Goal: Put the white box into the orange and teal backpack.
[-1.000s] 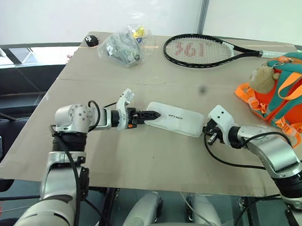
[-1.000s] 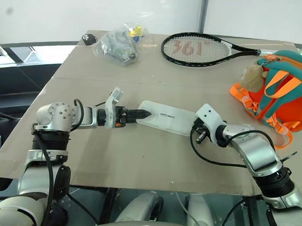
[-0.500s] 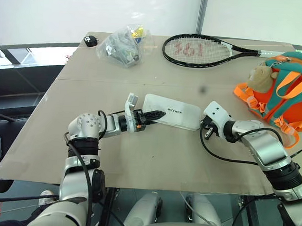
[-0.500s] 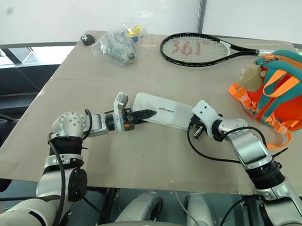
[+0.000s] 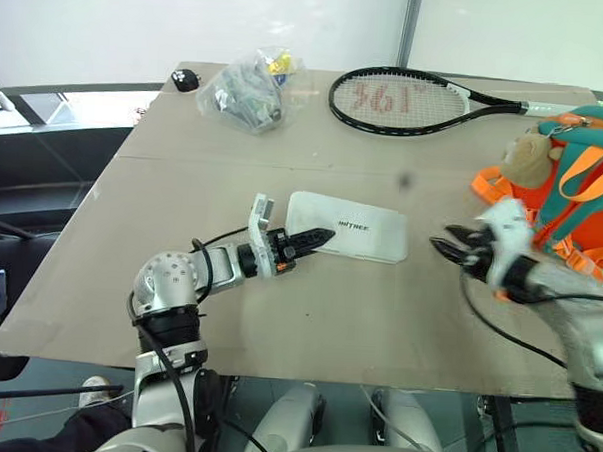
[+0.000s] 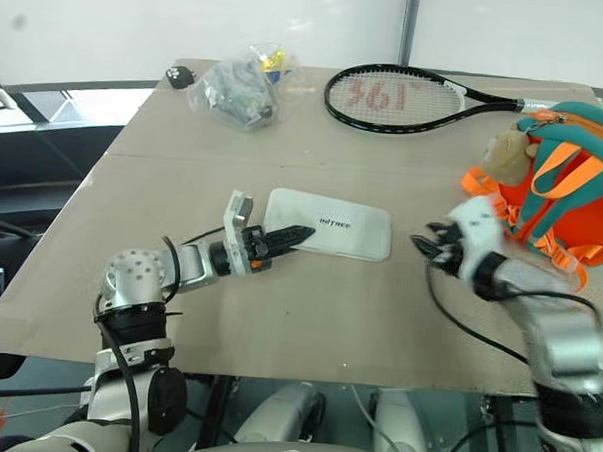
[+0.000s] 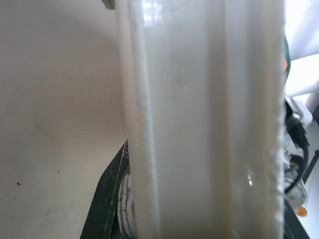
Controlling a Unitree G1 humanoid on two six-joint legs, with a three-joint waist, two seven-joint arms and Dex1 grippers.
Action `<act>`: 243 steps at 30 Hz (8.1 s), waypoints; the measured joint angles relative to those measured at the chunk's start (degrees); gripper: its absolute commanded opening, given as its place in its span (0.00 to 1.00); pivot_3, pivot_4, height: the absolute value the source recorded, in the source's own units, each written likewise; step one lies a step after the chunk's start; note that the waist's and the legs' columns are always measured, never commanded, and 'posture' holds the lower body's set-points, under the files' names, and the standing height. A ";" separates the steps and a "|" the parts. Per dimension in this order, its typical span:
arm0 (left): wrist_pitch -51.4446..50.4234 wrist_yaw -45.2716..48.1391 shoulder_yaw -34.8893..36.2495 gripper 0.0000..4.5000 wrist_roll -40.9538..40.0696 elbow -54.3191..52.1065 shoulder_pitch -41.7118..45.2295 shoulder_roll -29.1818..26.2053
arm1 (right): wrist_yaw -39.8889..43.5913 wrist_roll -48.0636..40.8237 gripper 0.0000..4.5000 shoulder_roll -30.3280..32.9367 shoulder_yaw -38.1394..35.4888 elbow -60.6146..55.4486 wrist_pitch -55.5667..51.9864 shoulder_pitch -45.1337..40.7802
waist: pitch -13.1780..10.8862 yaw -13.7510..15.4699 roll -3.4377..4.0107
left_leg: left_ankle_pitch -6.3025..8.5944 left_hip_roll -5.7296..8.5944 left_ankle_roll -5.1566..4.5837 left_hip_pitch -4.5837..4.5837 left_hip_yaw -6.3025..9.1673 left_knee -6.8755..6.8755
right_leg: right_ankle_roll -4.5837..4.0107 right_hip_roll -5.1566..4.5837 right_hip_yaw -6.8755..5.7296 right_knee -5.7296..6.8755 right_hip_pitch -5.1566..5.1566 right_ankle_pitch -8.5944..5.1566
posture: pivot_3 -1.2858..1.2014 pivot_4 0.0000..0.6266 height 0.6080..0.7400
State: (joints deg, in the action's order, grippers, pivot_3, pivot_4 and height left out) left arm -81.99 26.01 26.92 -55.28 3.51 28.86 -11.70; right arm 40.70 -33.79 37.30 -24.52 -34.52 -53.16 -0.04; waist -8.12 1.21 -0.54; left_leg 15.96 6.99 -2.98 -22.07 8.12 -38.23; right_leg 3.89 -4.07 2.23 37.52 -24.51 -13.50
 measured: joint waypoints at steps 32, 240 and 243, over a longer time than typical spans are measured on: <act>23.68 -16.63 0.17 0.24 -0.39 -13.42 -4.14 8.60 | -10.45 16.88 0.02 -5.91 17.99 39.56 29.15 -36.69 | -0.10 -1.84 -0.09 | -0.01 -0.09 0.01 0.12 -0.55 0.00 | -0.01 0.05 0.19 0.28 -0.23 0.02 | 0.52 0.24 0.99; 56.45 12.72 -16.47 1.00 23.75 -24.82 -32.56 -21.26 | 7.44 -0.09 0.99 7.44 16.80 21.74 18.78 -16.93 | -0.14 -1.75 -0.04 | -0.01 0.03 0.05 0.09 -0.11 0.31 | -0.18 -0.04 0.10 0.12 -0.48 0.12 | 0.52 0.24 0.99; 56.61 13.84 -11.91 1.00 23.36 -28.03 -38.99 -22.67 | 10.58 0.65 0.99 11.05 13.15 21.67 20.42 -8.83 | -0.15 -0.57 -0.04 | 0.01 0.03 0.03 0.18 -0.11 0.30 | -0.18 -0.05 0.08 0.06 -0.32 0.11 | 0.52 0.24 0.99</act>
State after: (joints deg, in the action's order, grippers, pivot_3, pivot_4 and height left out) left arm -25.38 39.85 15.01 -31.92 -24.52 -10.13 -34.37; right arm 51.28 -33.14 48.35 -11.37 -12.85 -32.74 -8.87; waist -8.27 0.64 -0.58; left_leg 15.96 7.02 -2.95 -21.89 8.01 -37.92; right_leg 3.71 -4.12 2.31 37.58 -24.83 -13.38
